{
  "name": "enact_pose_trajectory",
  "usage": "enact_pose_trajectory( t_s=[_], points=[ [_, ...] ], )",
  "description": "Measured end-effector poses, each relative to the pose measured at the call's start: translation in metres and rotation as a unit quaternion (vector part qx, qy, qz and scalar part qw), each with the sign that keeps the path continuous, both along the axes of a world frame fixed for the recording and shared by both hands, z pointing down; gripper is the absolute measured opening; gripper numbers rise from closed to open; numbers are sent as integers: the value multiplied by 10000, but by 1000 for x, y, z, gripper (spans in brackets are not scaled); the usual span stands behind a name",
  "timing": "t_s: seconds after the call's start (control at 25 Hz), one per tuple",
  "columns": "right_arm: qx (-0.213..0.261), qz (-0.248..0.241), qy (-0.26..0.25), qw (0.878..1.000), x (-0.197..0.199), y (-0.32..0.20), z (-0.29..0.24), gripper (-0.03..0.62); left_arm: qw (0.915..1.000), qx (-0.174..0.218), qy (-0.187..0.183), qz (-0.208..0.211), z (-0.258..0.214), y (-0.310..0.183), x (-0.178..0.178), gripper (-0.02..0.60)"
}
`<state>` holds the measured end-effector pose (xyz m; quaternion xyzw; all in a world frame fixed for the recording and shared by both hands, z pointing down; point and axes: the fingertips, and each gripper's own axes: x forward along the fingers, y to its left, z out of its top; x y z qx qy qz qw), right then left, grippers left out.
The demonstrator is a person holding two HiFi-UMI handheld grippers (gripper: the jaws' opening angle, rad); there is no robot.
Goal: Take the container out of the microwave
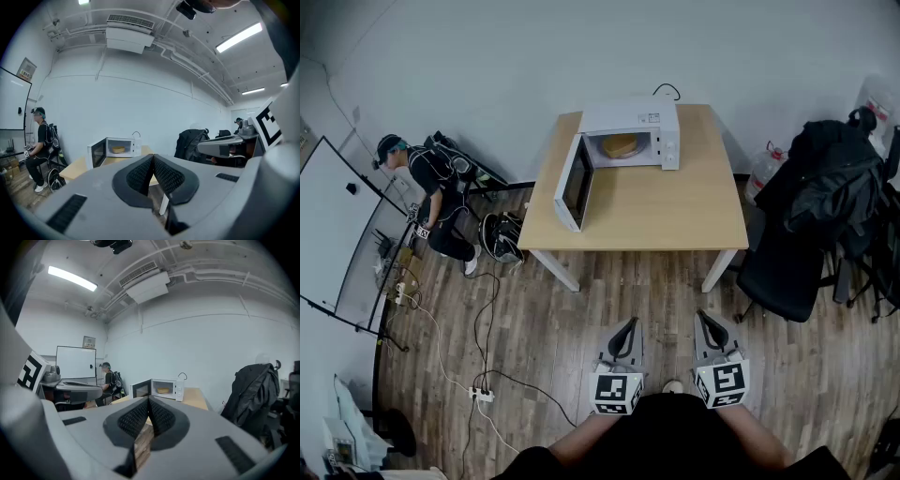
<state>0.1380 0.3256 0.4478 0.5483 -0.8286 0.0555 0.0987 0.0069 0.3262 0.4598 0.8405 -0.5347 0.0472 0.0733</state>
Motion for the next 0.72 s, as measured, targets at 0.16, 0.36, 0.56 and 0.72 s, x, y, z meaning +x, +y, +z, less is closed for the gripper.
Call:
enact_pose_trajectory(
  t_s=[0.16,0.36,0.56,0.72],
  points=[
    [29,-77,-98,9999,8,-2,-5,60,10000,3,47,-50,-2,-3,6,12],
    [32,59,-323,9995,27,-2,-4,60,9998,-52,183,-10,1,-3,15,12],
    [-64,-74,-350,9993,36,3,10,59,9997,36,214,-107,2,3,24,12],
    [-137,-148,-438,9988,33,6,19,59,9998,119,135,-25,-1,2,28,12]
  ],
)
